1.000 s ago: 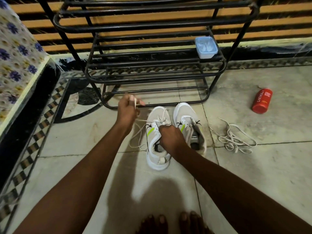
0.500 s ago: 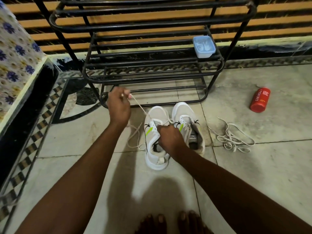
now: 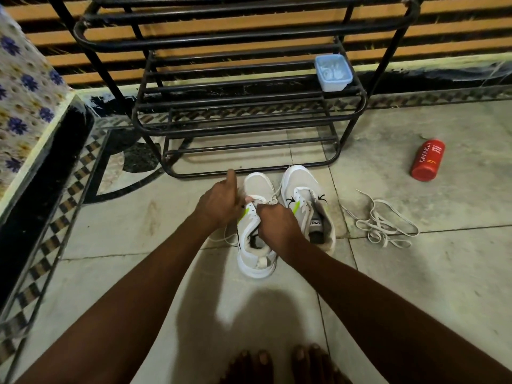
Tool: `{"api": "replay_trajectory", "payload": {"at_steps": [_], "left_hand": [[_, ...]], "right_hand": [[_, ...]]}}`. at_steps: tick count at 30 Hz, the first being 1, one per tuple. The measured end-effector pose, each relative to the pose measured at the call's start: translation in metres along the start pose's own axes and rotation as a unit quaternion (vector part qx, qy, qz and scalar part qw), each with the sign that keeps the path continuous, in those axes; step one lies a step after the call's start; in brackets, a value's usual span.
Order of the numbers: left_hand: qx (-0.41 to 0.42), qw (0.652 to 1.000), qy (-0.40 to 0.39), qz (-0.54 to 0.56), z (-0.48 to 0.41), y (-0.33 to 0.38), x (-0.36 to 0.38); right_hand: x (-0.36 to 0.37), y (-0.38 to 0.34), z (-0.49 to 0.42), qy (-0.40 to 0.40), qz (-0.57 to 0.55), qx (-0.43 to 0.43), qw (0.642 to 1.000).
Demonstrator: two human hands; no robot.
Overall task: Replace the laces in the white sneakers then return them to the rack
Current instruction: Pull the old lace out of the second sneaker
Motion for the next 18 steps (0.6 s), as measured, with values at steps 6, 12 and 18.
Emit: {"api": "replay_trajectory", "payload": {"at_steps": [6,12,18], "left_hand": [[0.007,0.999,0.039,-0.014,-0.003,-0.002,0.003],[0.008,0.95,0.26,0.17,-0.002,-0.009,-0.034],[-0.176,0.741,0.398,0.512,0.002,-0.031,-0.066]], "right_hand": [[0.001,0.0,-0.001,-0.004,0.006,0.002,1.0],[0.0,0.0,0.0,-0.006,-0.006,0.015,1.0],[0.003,0.0,-0.001,0.0,0.004,0.005,1.0]]}}
Point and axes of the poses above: each hand's wrist, its own z-axis away from the middle knuckle, its own x-axis out of the palm, y = z × x, the point moved 5 cm from there along -z, towards the middle knuckle, and after that the axes turned 4 degrees about y, right-handed, at the moved point
